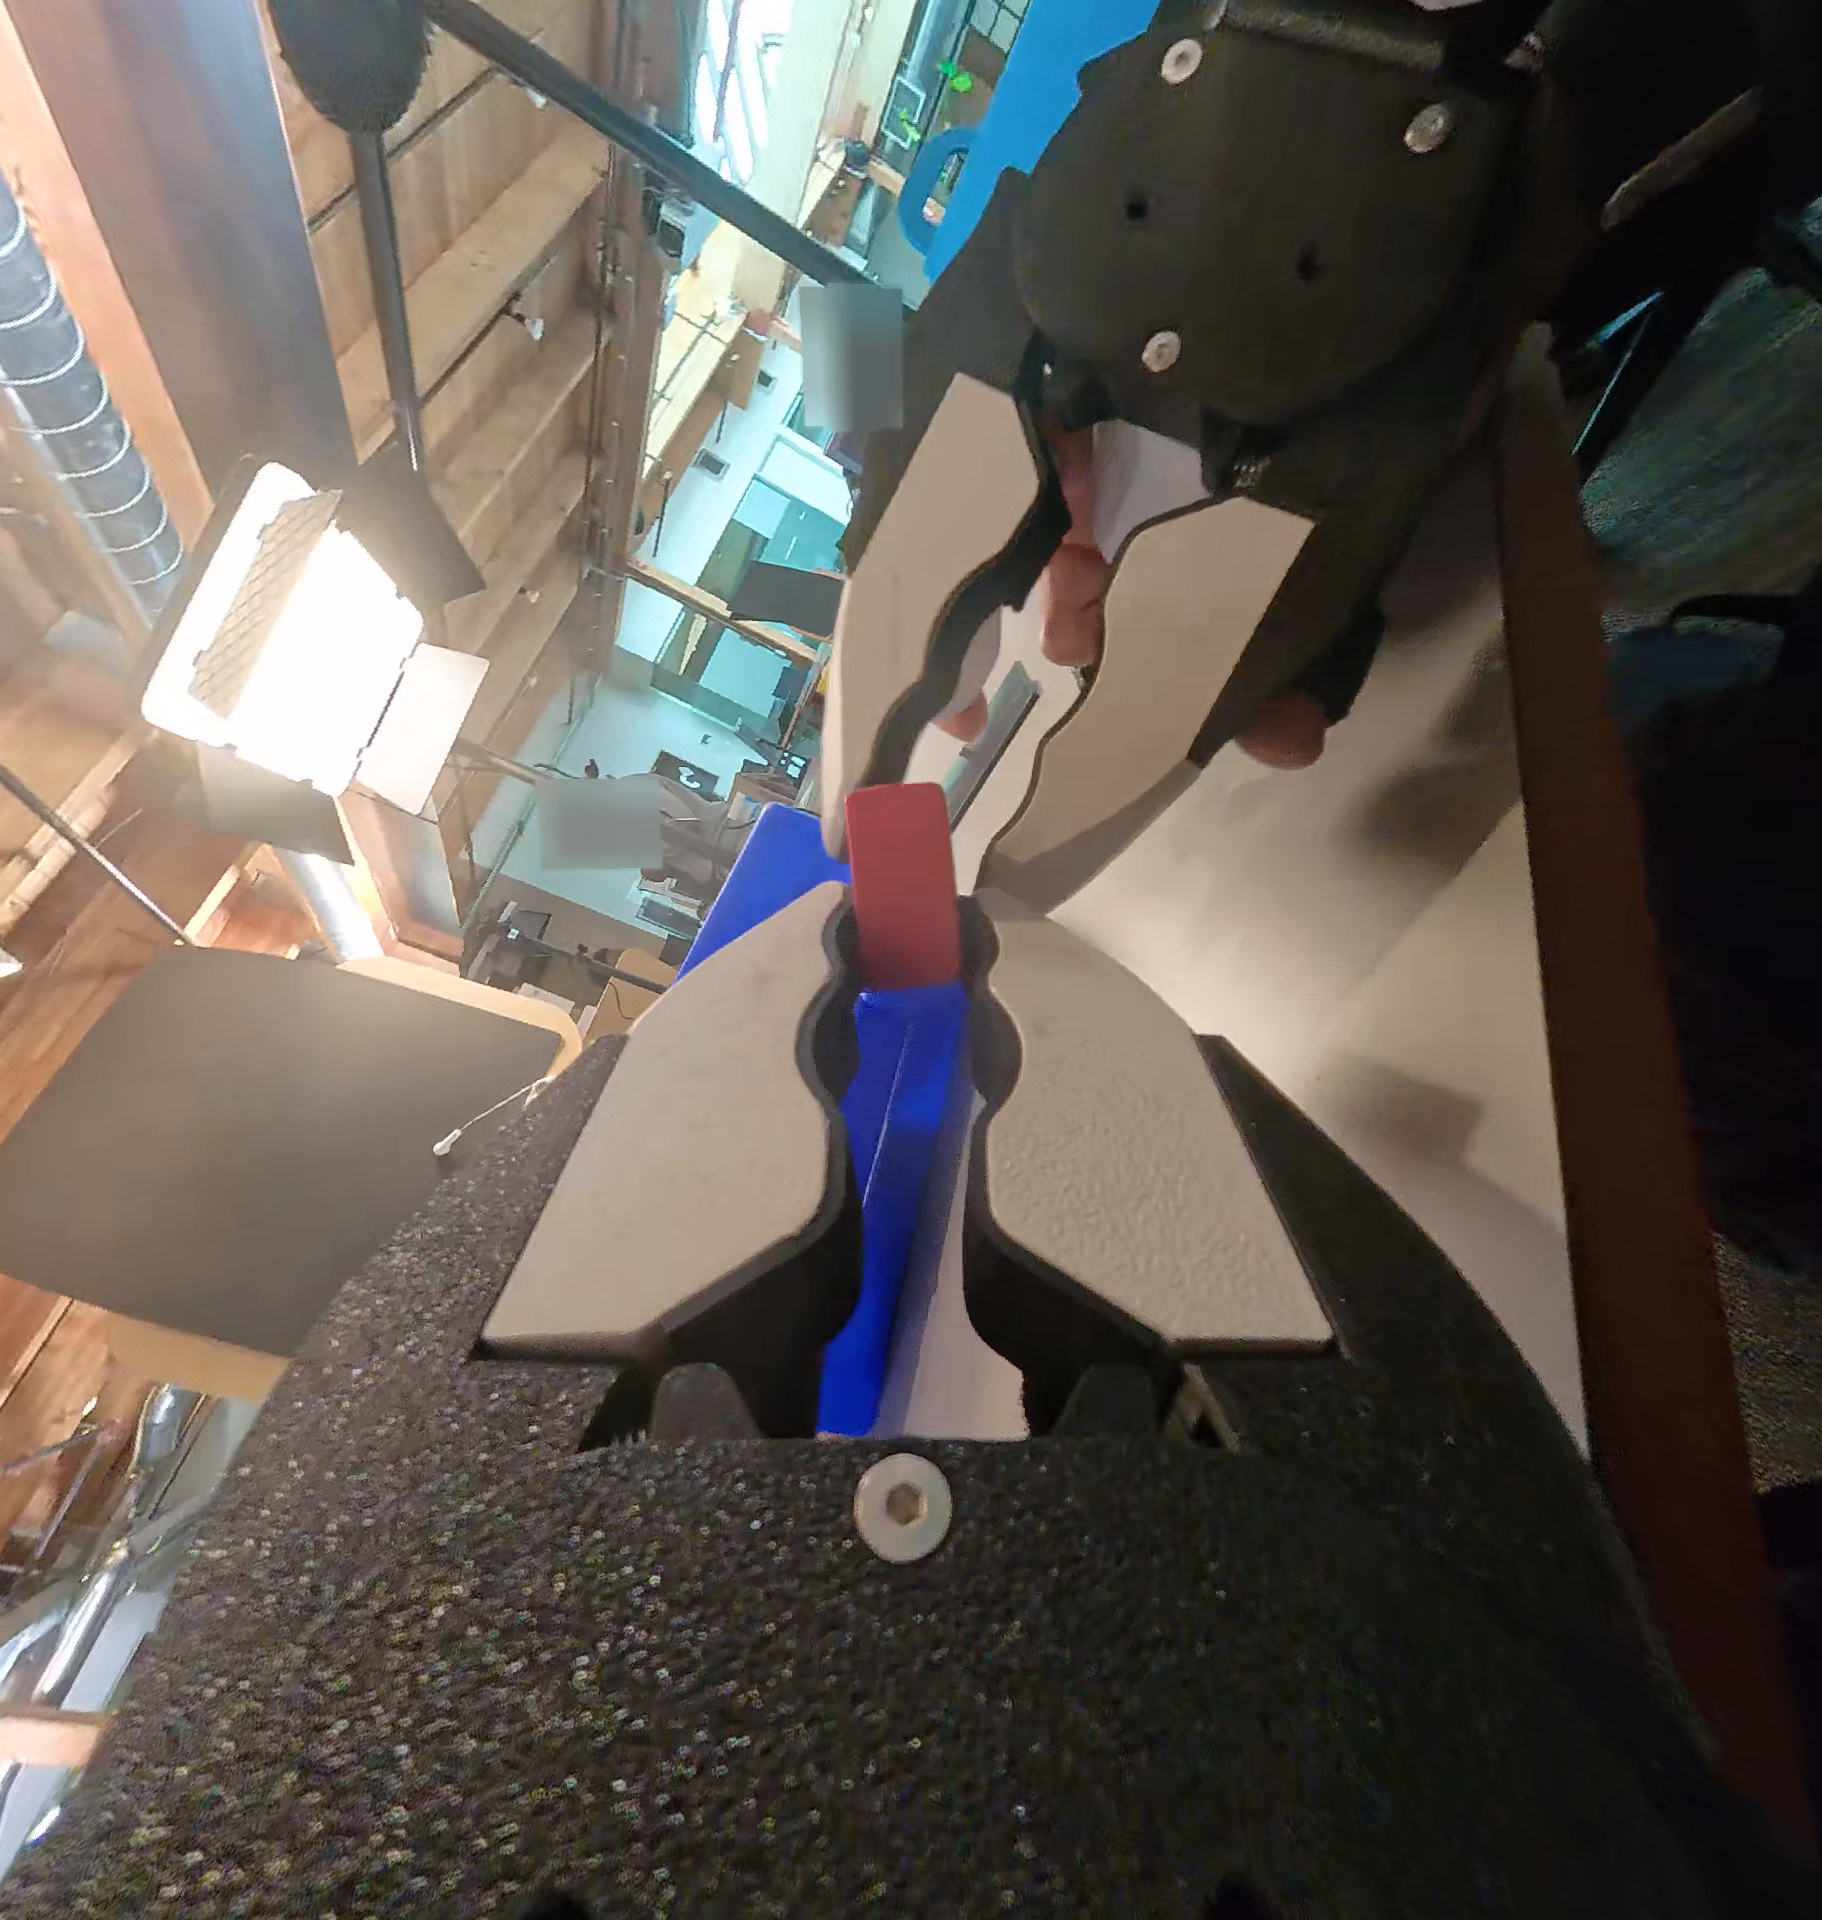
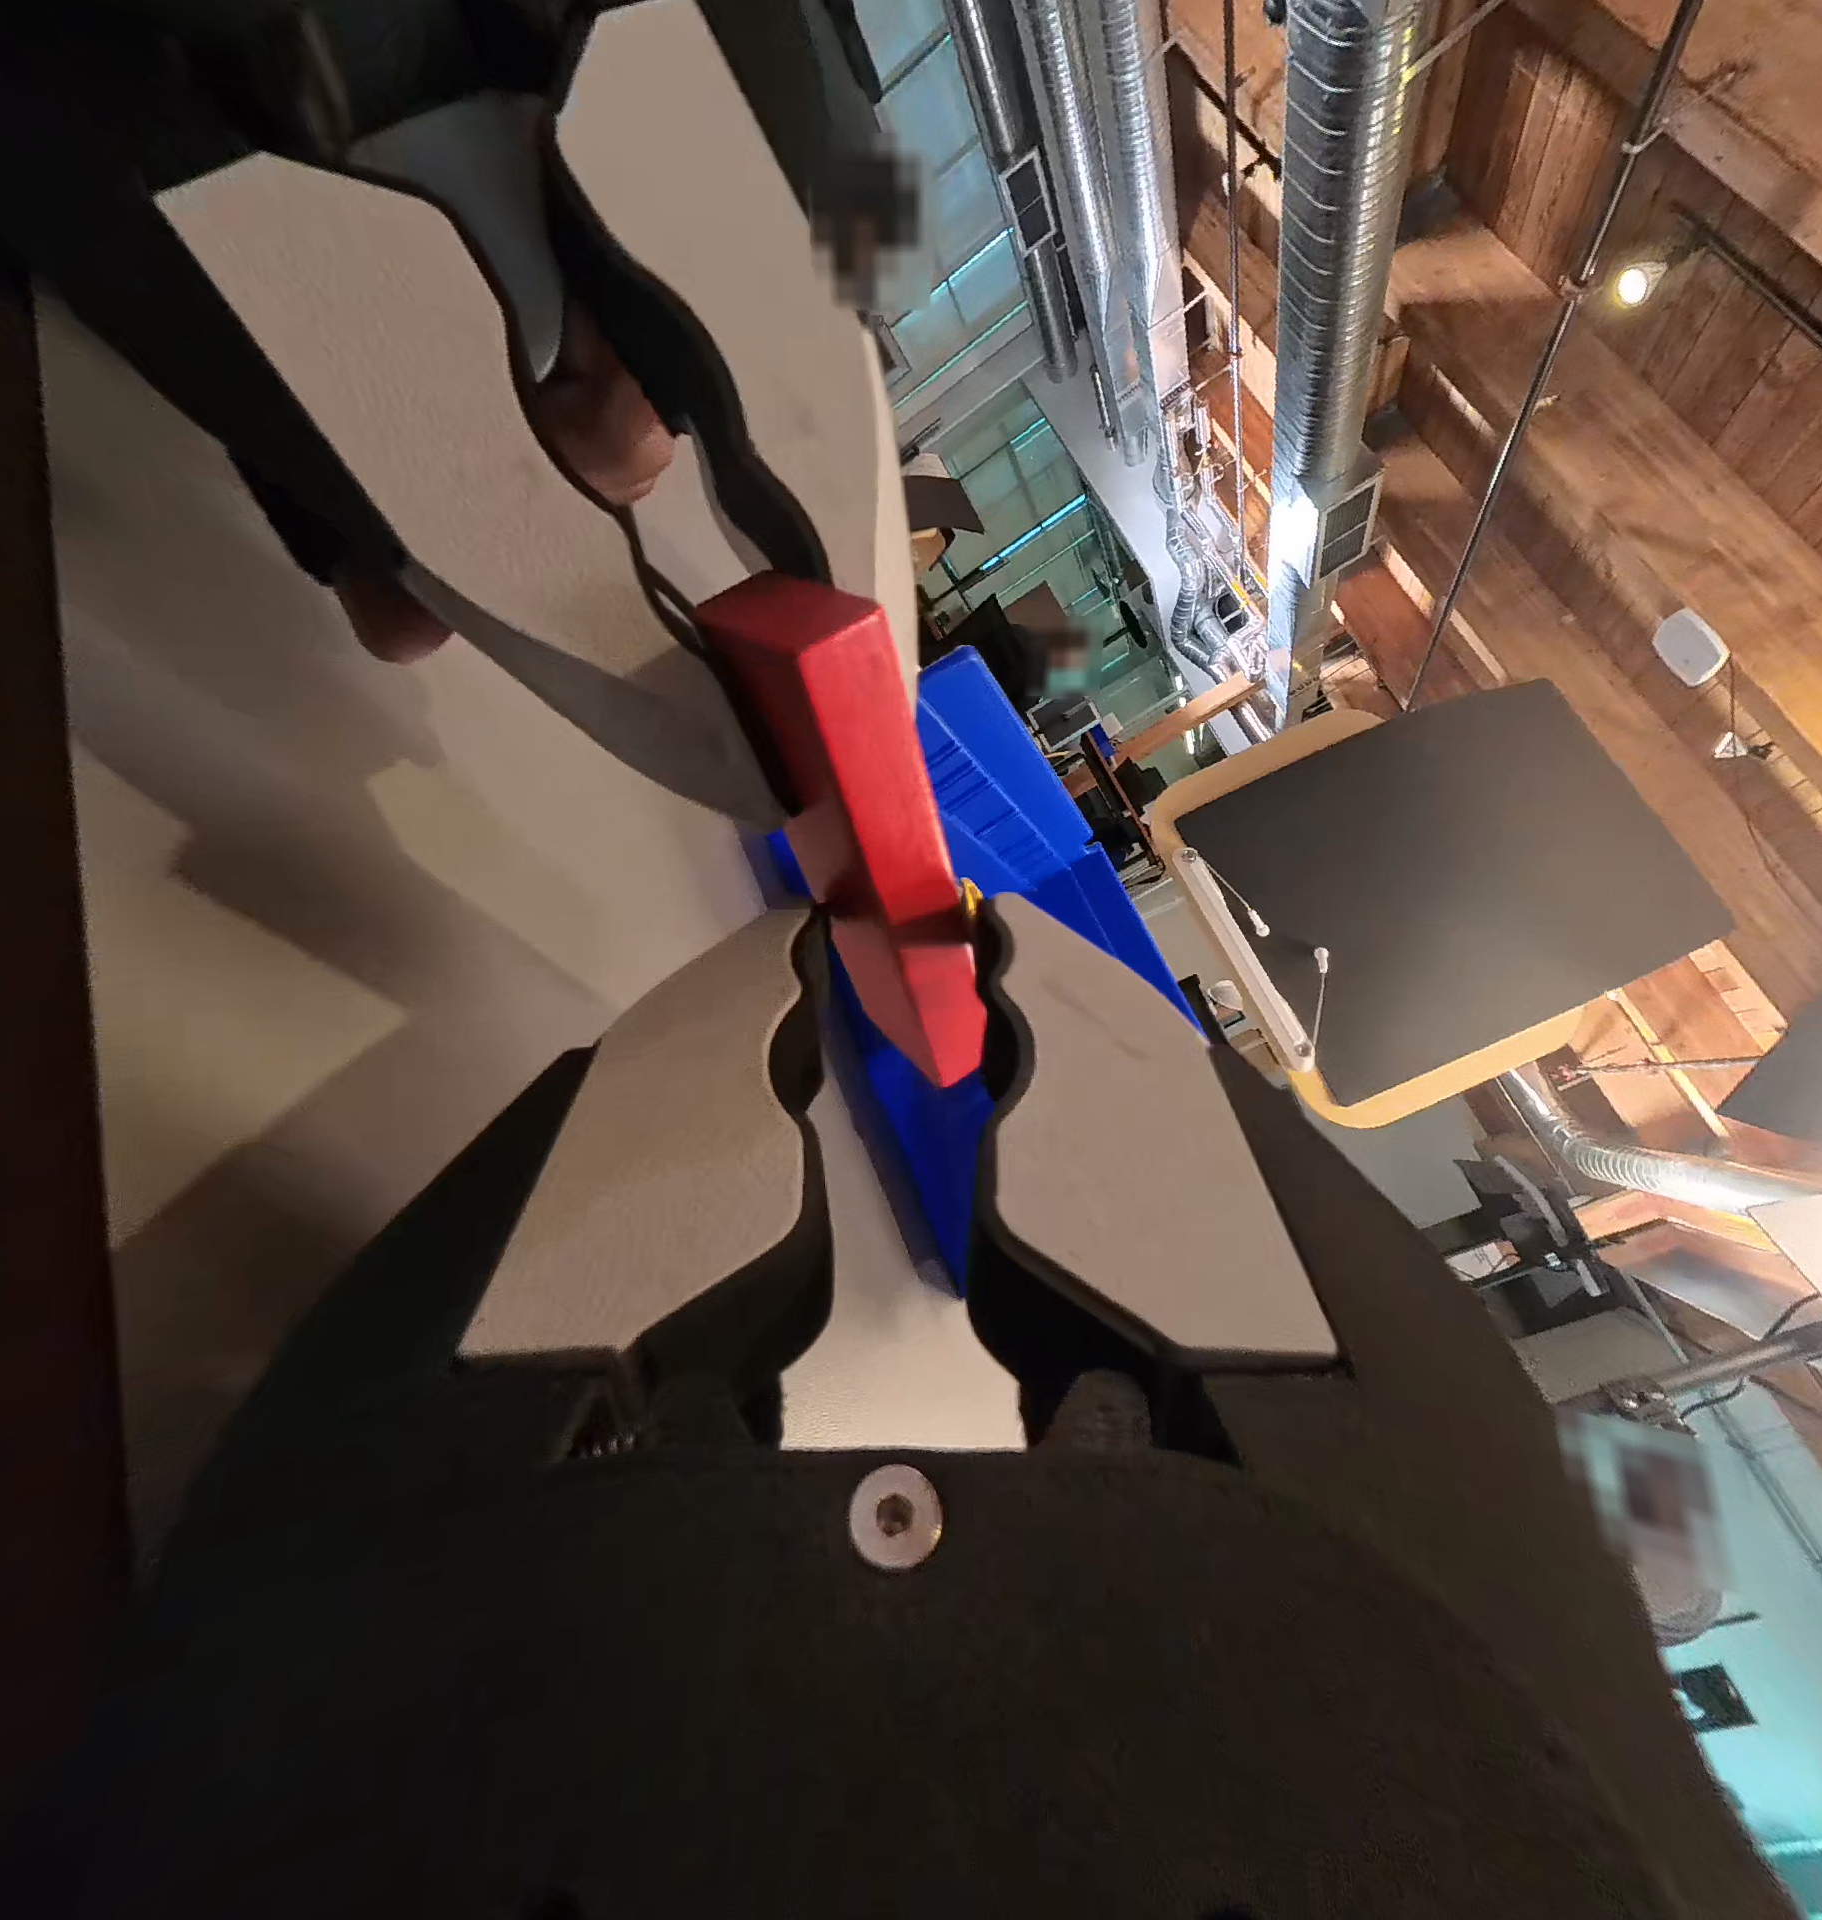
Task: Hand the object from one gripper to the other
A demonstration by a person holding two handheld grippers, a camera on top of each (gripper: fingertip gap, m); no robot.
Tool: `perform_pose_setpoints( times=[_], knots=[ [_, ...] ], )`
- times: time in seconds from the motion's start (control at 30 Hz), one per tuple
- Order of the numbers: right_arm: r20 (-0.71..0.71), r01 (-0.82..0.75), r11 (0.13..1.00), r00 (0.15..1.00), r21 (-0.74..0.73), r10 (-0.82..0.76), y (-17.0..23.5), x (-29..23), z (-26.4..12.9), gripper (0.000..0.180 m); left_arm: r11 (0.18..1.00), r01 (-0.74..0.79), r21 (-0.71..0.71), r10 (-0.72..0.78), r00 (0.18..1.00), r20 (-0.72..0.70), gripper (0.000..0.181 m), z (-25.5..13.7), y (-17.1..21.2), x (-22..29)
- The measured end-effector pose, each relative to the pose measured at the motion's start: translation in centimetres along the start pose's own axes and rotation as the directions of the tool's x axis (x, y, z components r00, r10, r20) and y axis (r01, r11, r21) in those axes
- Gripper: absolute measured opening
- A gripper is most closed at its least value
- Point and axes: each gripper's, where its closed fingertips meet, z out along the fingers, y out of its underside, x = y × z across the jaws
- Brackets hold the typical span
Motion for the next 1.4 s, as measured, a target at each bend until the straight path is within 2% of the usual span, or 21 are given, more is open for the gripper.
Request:
perform_pose_setpoints(
  times=[0.13,0.3,0.4,0.47,0.53,0.63,0.73,0.8,0.87,1.0,1.1,1.2,1.27,1.33,1.4],
  knots=[
    [-0.002,-0.006,1.0,1.0,0.005,0.006,-0.1,0.1,0.0,0.023,1.0,0.025,0.007,-0.025,0.999,0.022,0.018,-0.2,0.0,-0.4],
    [-0.021,-0.132,0.99,0.991,0.044,0.133,-0.4,1.6,-0.3,0.018,0.968,0.223,0.114,-0.237,0.964,0.12,0.036,-1.0,-0.2,-3.0],
    [0.003,-0.28,0.955,0.96,0.102,0.281,-0.9,2.7,-0.8,0.018,0.909,0.378,0.174,-0.399,0.91,0.11,0.043,-1.4,0.0,-4.2],
    [0.04,-0.402,0.904,0.915,0.146,0.401,-1.6,3.5,-1.1,0.017,0.834,0.504,0.227,-0.53,0.845,0.07,0.044,-1.5,-0.2,-4.8],
    [0.139,-0.546,0.821,0.837,0.165,0.529,-2.6,3.5,-1.2,0.017,0.748,0.604,0.274,-0.636,0.771,0.037,0.044,-1.4,-0.7,-5.5],
    [0.289,-0.745,0.648,0.662,0.159,0.691,-4.1,3.7,-1.5,0.018,0.565,0.75,0.345,-0.766,0.632,-0.119,0.044,-1.2,-2.4,-5.8],
    [0.415,-0.874,0.467,0.477,0.133,0.774,-5.0,4.0,-1.9,0.017,0.404,0.844,0.354,-0.829,0.501,-0.248,0.044,-1.2,-3.2,-5.9],
    [0.481,-0.922,0.37,0.376,0.111,0.792,-5.2,4.0,-2.2,0.017,0.347,0.872,0.344,-0.847,0.449,-0.284,0.043,-1.1,-3.1,-6.0],
    [0.523,-0.953,0.288,0.293,0.093,0.801,-5.3,4.2,-2.3,0.017,0.326,0.886,0.33,-0.851,0.427,-0.306,0.043,-1.1,-3.2,-5.9],
    [0.559,-0.973,0.222,0.215,0.057,0.801,-5.6,4.0,-2.2,0.017,0.321,0.908,0.271,-0.848,0.403,-0.344,0.042,-0.8,-3.7,-5.1],
    [0.568,-0.976,0.209,0.202,0.053,0.798,-6.0,4.1,-2.2,0.017,0.341,0.913,0.223,-0.855,0.4,-0.33,0.035,-0.1,-3.7,-4.6],
    [0.555,-0.975,0.213,0.209,0.059,0.805,-5.9,4.1,-2.1,0.017,0.375,0.906,0.197,-0.836,0.423,-0.351,0.018,0.1,-4.2,-3.9],
    [0.531,-0.975,0.218,0.212,0.051,0.821,-5.3,4.2,-1.9,0.018,0.405,0.895,0.188,-0.839,0.445,-0.312,0.017,0.3,-3.9,-3.9],
    [0.457,-0.958,0.28,0.276,0.06,0.846,-4.1,4.4,-1.6,0.02,0.502,0.847,0.174,-0.828,0.529,-0.187,0.017,0.7,-2.7,-4.1],
    [0.379,-0.925,0.374,0.373,0.074,0.847,-2.9,4.9,-1.8,0.025,0.663,0.738,0.121,-0.745,0.667,0.012,0.017,0.7,-0.6,-4.6]
  ],
)
